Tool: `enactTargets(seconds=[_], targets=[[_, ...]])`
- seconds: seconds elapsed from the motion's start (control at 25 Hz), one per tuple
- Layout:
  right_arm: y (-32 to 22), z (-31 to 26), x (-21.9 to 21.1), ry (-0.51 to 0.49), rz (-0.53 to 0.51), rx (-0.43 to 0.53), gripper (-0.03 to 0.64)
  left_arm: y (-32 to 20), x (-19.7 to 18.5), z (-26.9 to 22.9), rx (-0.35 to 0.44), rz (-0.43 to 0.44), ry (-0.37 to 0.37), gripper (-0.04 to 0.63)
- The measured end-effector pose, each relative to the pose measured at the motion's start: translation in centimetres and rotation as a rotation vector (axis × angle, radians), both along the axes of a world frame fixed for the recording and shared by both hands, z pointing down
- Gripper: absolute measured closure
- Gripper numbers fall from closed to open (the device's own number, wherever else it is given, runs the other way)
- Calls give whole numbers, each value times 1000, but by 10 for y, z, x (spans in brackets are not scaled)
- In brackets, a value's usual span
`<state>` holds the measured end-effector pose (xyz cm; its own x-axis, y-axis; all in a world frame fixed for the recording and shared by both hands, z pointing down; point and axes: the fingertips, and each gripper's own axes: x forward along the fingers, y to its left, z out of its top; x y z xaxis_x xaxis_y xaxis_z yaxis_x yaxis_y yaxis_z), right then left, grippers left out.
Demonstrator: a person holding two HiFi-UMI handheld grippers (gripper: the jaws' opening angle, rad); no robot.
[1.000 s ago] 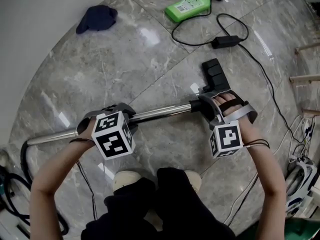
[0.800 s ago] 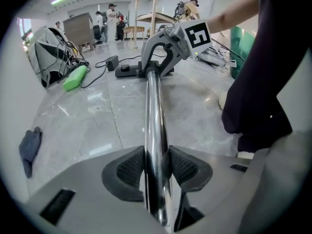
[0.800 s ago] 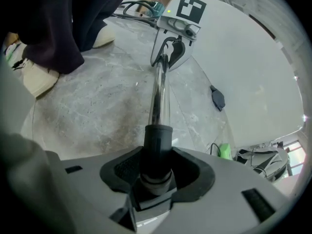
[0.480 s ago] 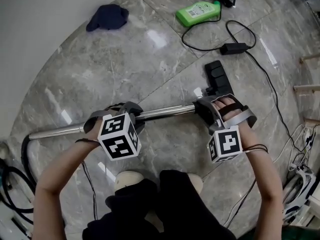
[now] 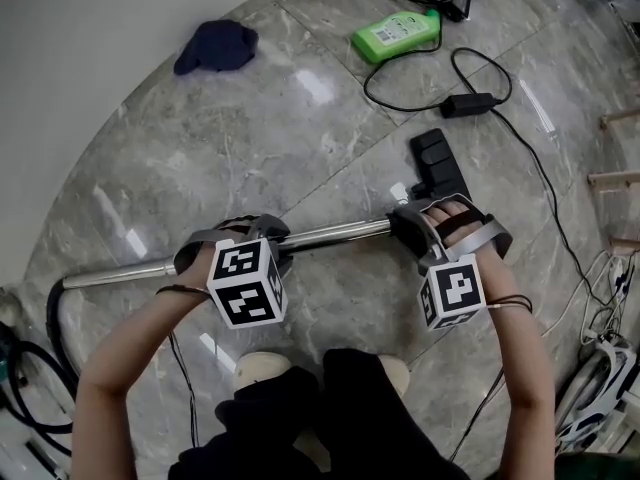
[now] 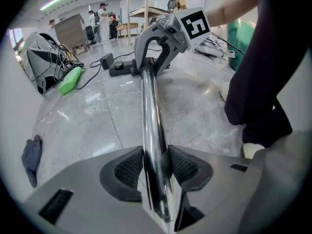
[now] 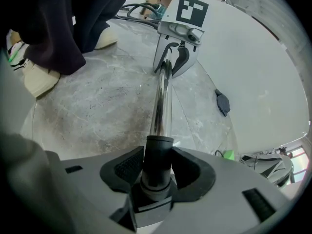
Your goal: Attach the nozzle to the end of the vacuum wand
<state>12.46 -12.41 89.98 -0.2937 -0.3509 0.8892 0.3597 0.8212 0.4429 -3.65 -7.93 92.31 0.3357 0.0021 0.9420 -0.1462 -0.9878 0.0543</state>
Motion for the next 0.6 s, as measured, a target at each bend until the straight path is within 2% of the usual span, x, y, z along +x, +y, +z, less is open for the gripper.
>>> enactTargets(seconds=[0.16, 0.32, 0.4, 0.48, 0.6], targets=[[0, 2, 2, -6, -7, 19, 436, 1, 0, -1, 29, 14, -19, 434], [3, -2, 4, 20, -59, 29, 436, 7, -6, -13, 58, 115, -69, 424], [6, -8, 9, 50, -91, 32, 436, 8, -8, -24, 47, 127, -58, 407], [10, -20, 14, 32, -68, 15, 436, 2, -7, -42, 50, 73, 13, 407], [7, -56, 10, -153, 82, -20, 436, -18, -2, -78, 71, -79, 189, 408]])
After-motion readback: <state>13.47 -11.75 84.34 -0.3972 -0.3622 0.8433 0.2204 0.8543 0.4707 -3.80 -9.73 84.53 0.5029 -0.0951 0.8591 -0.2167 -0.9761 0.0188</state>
